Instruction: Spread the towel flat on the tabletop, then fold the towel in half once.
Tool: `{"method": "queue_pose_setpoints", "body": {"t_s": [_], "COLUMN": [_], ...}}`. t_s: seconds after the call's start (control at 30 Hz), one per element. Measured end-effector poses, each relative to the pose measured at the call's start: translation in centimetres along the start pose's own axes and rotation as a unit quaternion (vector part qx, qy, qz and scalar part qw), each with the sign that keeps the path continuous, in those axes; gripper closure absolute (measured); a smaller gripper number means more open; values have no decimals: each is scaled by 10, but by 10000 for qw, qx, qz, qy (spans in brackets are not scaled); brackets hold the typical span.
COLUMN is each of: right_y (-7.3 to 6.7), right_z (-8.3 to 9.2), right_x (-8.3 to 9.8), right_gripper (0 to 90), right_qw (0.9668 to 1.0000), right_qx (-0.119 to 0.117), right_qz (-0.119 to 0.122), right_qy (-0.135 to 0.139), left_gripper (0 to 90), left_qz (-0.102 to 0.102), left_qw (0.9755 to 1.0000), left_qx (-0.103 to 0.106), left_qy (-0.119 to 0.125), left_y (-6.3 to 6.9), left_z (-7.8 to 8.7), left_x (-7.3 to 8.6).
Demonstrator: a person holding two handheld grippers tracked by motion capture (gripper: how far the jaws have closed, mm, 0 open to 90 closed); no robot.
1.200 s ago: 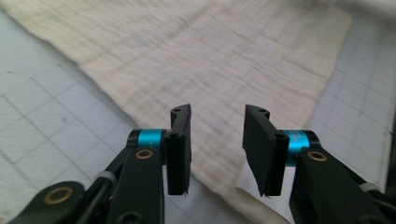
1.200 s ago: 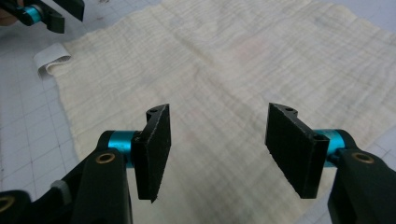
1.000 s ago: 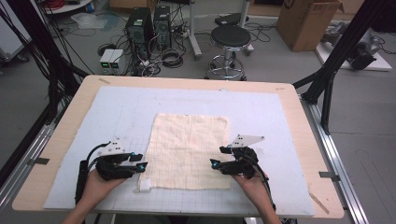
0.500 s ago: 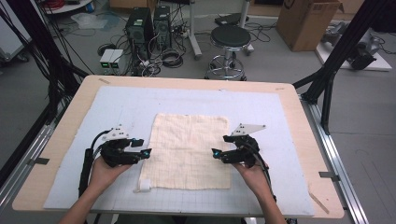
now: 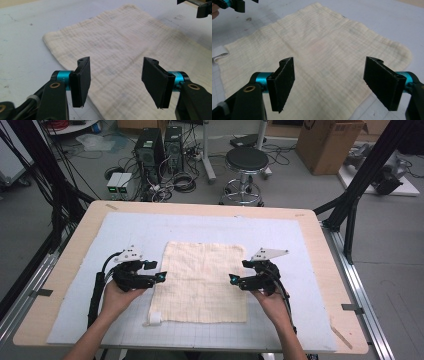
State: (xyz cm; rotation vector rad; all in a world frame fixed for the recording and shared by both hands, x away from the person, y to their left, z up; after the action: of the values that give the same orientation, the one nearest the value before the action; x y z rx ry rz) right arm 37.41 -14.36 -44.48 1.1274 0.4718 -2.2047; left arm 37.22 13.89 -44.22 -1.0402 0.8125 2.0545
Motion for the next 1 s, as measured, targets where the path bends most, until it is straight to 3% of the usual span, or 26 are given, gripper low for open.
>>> {"method": "queue_pose_setpoints", "body": {"t_s": [0.33,0.6,0.77,0.93,1.0], "right_y": [1,4,10,21,27], "right_z": [-5,-10,-15,-21,-23], "right_x": [-10,-23,-28,-33,-38], "right_gripper": [246,246,247,251,262], "right_qw": [9999,9998,9999,9998,9997], "right_qx": [-43,-89,-80,-20,43], "right_qz": [104,106,60,2,10], "right_qy": [-78,-116,-114,-206,-221], "left_gripper": [412,412,430,440,445], "left_qz": [29,16,74,189,226], "left_qw": [10000,9999,9999,9997,9996], "left_qx": [-73,-90,-55,-128,-170], "left_qy": [-44,-55,-61,48,-15], "left_y": [-9,-12,-18,-29,-36], "left_z": [-5,-11,-16,-20,-22], "left_x": [-3,-17,-25,-37,-39]}}
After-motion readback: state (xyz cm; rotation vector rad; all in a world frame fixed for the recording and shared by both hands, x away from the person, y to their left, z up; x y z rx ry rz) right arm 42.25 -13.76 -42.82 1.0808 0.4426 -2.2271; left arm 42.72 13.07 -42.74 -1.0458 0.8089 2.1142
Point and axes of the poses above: each handheld gripper's, and its own axes: z roughly backward along the jaws, x roughly out of its underside, y roughly to its right, the point moved 9 cm from there along -z, roughly forward along the jaws, and after that the axes turned 9 degrees about x, right-handed, at the moved point
